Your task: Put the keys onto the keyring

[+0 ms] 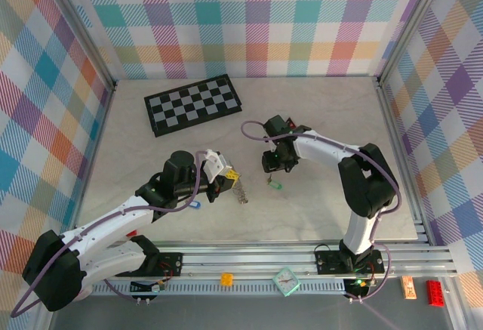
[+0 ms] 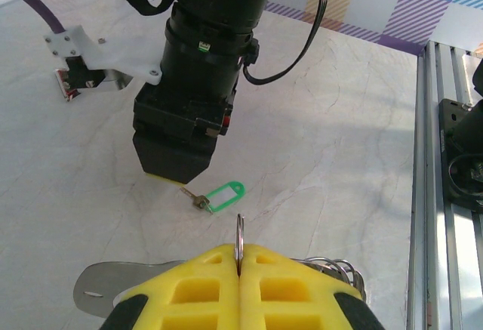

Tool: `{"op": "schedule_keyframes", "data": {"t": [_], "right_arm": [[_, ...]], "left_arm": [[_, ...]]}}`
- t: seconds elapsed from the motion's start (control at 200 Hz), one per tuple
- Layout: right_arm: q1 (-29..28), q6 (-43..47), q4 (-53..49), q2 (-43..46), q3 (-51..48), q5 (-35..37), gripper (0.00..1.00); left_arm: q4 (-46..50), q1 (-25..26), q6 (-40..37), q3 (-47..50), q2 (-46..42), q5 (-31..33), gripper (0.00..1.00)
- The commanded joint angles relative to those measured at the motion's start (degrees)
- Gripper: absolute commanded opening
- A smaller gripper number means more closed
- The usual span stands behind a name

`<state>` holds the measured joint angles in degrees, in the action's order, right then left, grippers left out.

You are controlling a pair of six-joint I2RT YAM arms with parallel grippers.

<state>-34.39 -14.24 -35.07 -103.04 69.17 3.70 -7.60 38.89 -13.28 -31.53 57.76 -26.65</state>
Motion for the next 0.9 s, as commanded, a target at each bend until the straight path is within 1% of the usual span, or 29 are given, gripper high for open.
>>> {"op": "schedule_keyframes", "data": {"t": [0.0, 0.055, 0.215, 0.335, 0.455, 0.54, 0.685, 0.895], "right_arm": [[-1.78, -0.77, -3.02, 3.31, -1.28, 0.28, 0.47], [-3.44, -2.32, -3.62, 3.89, -2.02, 0.22, 0.48], [-6.71, -7.81, -4.76, 3.9, -2.33, 3.87, 0.49], [-8.04, -12.12, -5.21, 1.78, -1.18, 4.53, 0.48], [-10.1, -18.14, -6.06, 1.3, -1.41, 8.45, 0.45], [-11.14, -21.9, -5.4, 1.96, -2.73, 9.6, 0.44], [-12.81, -23.17, -4.96, 0.39, -2.29, 9.57, 0.43], [-13.31, -24.72, -5.69, -1.37, -2.1, 11.78, 0.38]], "left_arm": [[-1.63, 0.76, -0.51, 0.41, -1.51, -0.15, 0.0], [-1.63, 0.83, -0.41, 0.42, -1.5, -0.15, 0.0], [-2.06, 0.83, -0.19, 0.68, -1.58, -0.23, 0.0], [-2.16, 0.83, -0.08, 0.68, -1.59, -0.27, 0.0], [-2.16, 0.81, -0.13, 0.76, -1.86, -0.15, 0.0], [-2.26, 0.81, -0.1, 0.71, -1.77, -0.26, 0.0], [-2.56, 0.79, -0.05, 0.68, -1.49, -0.58, 0.0], [-2.16, 0.78, -0.02, 0.67, -2.17, -0.42, 0.0]]}}
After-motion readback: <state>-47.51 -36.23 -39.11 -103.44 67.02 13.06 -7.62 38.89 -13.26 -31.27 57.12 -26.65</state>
